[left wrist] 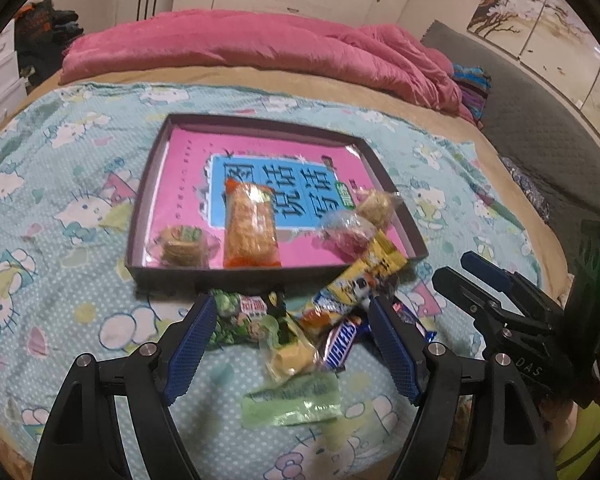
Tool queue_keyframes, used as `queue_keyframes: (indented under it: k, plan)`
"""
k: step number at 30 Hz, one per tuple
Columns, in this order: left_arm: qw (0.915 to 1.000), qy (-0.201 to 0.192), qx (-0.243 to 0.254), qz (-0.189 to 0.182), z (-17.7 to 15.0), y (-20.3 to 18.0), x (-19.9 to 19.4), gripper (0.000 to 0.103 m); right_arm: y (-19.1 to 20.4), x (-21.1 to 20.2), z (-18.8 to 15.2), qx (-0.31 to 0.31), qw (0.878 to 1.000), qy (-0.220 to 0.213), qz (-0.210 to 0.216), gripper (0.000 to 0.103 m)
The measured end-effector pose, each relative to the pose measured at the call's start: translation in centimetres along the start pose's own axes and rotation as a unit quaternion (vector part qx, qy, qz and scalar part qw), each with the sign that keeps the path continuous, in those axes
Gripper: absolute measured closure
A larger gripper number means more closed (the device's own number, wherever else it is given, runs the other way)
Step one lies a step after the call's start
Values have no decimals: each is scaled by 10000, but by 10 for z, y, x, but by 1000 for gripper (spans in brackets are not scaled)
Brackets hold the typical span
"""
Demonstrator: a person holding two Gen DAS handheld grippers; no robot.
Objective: Organize snacks
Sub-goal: 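Withdraw both open tools from the tray toward the snacks beside it, then grasp the blue Oreo pack with right tool while left grasps clear yellow-snack bag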
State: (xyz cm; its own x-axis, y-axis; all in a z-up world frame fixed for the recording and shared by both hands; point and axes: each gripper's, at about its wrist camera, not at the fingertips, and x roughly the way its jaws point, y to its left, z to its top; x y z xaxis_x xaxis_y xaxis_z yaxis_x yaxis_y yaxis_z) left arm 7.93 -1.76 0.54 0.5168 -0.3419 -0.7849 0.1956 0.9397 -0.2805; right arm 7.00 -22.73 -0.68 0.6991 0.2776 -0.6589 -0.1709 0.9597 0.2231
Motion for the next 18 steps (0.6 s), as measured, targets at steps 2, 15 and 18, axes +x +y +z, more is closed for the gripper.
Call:
queue_keyframes:
  k: [2,15,18]
  plan:
    - [10000,71,-16,6,-2,-1,3,24,0,0,-3,22,10000,65,-14,31]
    - [9975,678,-175,58,-19,7,27,24,4,9,-20,-142,9982,565,-155,31]
    - [9966,798,-190,36,-22,8,33,24,8,17,-26,-220,9966,781,-119,31]
